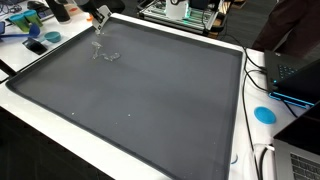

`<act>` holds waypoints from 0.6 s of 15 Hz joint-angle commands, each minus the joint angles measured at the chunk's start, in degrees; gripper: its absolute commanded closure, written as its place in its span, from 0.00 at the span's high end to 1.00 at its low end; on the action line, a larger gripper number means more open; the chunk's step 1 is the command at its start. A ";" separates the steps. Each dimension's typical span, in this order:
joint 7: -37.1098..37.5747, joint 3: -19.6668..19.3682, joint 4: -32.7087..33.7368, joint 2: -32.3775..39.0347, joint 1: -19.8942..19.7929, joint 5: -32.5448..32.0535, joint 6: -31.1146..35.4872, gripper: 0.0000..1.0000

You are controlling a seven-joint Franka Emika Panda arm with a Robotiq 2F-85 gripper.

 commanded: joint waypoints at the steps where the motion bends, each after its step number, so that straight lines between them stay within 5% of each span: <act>1: 0.67 0.69 -3.07 -4.88 0.65 -2.60 2.84 0.01; 9: 0.47 4.73 -2.79 -8.47 2.43 -0.57 8.46 0.01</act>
